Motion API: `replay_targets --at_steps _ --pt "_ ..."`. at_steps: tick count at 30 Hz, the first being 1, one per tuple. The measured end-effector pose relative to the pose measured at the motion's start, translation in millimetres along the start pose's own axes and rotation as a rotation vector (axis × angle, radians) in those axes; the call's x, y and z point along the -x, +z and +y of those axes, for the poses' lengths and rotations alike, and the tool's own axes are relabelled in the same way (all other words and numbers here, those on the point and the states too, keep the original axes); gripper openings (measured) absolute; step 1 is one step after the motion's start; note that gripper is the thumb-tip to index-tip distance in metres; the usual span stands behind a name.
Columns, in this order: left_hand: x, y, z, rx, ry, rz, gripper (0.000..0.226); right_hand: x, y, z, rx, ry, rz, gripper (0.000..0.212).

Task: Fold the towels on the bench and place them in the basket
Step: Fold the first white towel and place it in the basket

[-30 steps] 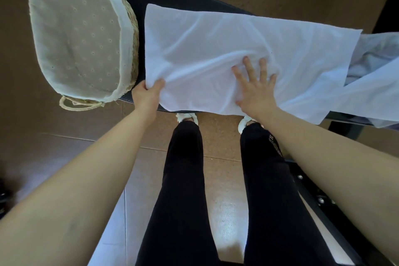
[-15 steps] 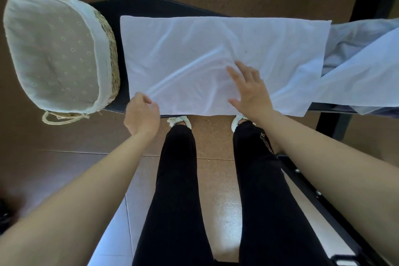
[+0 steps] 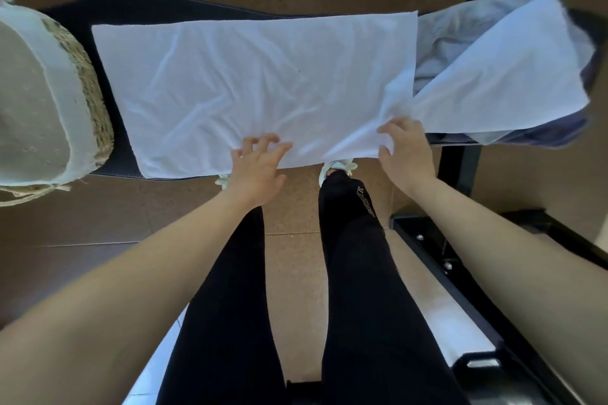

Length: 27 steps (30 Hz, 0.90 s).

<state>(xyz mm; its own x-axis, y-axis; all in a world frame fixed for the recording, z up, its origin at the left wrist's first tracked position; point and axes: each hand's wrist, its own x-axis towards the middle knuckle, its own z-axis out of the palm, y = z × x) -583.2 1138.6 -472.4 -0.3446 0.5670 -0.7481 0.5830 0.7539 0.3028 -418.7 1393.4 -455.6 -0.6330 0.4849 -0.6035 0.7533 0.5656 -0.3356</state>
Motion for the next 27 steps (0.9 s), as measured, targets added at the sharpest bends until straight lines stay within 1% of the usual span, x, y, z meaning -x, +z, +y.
replay_targets --at_steps 2,4,6,8,9,11,13,14,15,17,19,20,21,24,25,27 --pt "-2.0 0.0 7.9 0.05 0.0 0.097 0.048 -2.9 -7.4 1.8 -0.157 0.221 0.151 0.035" --pt "-9.9 -2.5 23.4 0.172 0.008 0.178 0.036 -7.2 -10.3 5.7 -0.313 0.448 0.183 0.041" --pt "-23.6 -9.1 49.0 0.347 0.008 0.155 0.03 -11.1 -10.8 8.1 -0.476 0.615 0.154 0.048" --pt "-39.7 -17.8 78.5 0.513 0.026 0.09 0.026 -15.4 -10.2 7.7 -0.652 0.709 0.145 0.048" --pt "-47.6 -21.3 93.6 0.58 0.029 0.065 0.024 -18.0 -9.7 7.3 -0.714 0.724 0.15 0.044" --pt "-61.0 -23.3 121.8 0.692 0.002 0.022 0.022 -23.6 -8.2 10.2 -0.743 0.711 0.141 0.03" --pt "-70.6 -21.6 145.9 0.807 -0.049 -0.017 0.024 -25.7 -8.8 14.6 -0.791 0.672 0.078 0.014" --pt "-73.2 -20.5 155.8 0.86 -0.066 -0.048 0.027 -24.1 -11.5 15.9 -0.859 0.657 0.032 0.009" --pt "-74.9 -18.9 163.7 0.904 -0.07 -0.088 0.033 -21.2 -15.6 16.1 -0.943 0.646 -0.028 0.007" --pt "-74.1 -16.5 174.5 0.969 -0.053 -0.161 0.051 -16.1 -23.4 16.9 -1.062 0.632 -0.123 0.015" --pt "-69.6 -14.3 181.0 0.98 -0.02 -0.169 0.062 -12.5 -29.5 19.8 -1.102 0.61 -0.177 0.021" --pt "-67.9 -12.2 183.2 0.95 -0.005 -0.135 0.061 -11.9 -32.2 20.6 -1.105 0.606 -0.198 0.022" --pt "-67.2 -9.7 184.8 0.909 -0.006 -0.09 0.053 -12.2 -34.7 20.6 -1.1 0.6 -0.216 0.024" --pt "-69.6 -4.1 185.7 0.827 -0.072 0.05 0.014 -17.0 -38.6 16.8 -1.042 0.604 -0.204 0.03" --pt "-70.1 -2.9 185.0 0.833 -0.088 0.073 0.005 -19.0 -39.5 14.3 -1.034 0.599 -0.198 0.029" --pt "-70.5 -3.5 182.6 0.903 -0.082 0.037 0.006 -22.4 -39.8 8.2 -1.009 0.603 -0.194 0.035"
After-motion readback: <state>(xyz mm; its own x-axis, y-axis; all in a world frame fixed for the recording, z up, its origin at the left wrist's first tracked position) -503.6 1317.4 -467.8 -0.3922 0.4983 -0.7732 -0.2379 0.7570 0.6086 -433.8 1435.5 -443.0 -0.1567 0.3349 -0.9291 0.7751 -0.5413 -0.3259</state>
